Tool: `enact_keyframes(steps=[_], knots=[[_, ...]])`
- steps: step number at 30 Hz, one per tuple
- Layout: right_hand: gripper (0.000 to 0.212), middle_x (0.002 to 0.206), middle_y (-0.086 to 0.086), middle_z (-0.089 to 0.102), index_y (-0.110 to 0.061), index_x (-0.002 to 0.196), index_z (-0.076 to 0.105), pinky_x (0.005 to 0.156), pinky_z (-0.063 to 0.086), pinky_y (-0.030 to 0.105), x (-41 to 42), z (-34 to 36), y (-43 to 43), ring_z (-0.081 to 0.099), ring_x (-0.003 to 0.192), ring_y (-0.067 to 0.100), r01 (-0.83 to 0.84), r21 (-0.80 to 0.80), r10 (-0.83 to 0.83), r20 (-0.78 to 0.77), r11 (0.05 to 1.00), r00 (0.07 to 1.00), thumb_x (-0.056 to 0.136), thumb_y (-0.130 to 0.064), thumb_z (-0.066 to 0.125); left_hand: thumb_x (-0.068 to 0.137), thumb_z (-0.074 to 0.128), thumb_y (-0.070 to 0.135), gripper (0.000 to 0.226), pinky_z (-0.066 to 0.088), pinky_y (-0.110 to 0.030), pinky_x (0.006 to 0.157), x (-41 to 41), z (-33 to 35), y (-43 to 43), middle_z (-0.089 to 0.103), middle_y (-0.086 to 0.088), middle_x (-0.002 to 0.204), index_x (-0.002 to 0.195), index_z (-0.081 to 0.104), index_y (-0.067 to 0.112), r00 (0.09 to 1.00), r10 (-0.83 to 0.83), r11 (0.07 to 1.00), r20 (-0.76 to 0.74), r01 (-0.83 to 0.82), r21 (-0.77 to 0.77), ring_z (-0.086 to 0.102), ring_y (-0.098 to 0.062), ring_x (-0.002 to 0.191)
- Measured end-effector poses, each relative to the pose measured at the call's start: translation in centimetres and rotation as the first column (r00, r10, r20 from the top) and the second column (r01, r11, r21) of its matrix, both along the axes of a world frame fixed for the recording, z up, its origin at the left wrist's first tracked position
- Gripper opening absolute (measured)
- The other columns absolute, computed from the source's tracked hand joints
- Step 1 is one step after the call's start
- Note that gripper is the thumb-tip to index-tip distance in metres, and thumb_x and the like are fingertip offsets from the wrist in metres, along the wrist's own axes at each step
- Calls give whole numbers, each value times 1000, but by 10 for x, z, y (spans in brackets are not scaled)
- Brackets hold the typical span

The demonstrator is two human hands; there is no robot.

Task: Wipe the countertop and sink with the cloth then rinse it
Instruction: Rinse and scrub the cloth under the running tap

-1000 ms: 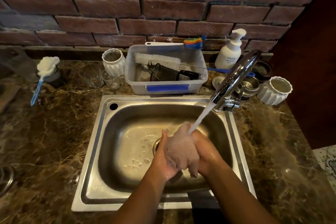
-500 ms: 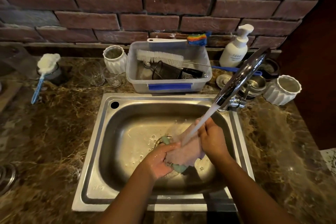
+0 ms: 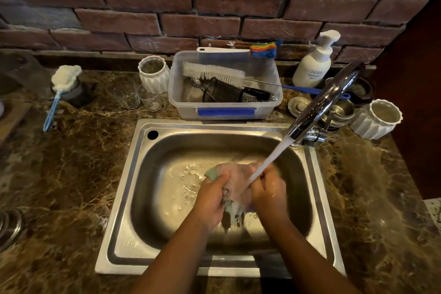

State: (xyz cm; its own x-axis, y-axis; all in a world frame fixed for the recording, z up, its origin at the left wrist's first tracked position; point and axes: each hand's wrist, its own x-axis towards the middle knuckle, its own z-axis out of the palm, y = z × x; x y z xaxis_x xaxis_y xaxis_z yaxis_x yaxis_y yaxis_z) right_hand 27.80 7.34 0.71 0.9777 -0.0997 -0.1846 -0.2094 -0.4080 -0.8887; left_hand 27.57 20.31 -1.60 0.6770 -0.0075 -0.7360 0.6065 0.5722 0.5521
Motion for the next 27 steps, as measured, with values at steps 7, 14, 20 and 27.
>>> enact_keyframes(steps=[7,14,20,27], knots=[[23,85,2,66,-28,91,58,73,56,34,-2,-16,43,67,79,23,-111,-248,99,-62,962,993,100,-44,44,102,53,33,32,57,-32,80,-19,-2,-30,73,-11,102,113,71,10,987,115,937,-109,-145,-317,70,-21,91],[22,68,-11,53,-32,78,58,64,42,18,37,-27,0,49,61,0,166,-32,-168,-335,986,927,98,-23,57,103,52,26,28,57,-38,72,-23,-4,-6,75,-15,114,122,66,10,997,-1,996,79,-6,90,72,-30,97],[19,80,-1,64,-39,86,64,78,55,46,25,-21,7,64,83,28,195,263,-138,-218,945,966,97,-35,50,103,52,33,25,58,-39,68,-3,-8,-4,73,-15,98,104,69,14,993,-55,850,101,-6,526,71,-35,91],[23,94,11,61,-28,90,55,71,55,39,26,-4,2,62,84,25,331,271,-296,-164,904,941,107,-28,39,99,60,32,24,61,-43,66,8,3,13,73,-5,80,93,74,13,807,-569,411,159,111,905,71,-20,75]])
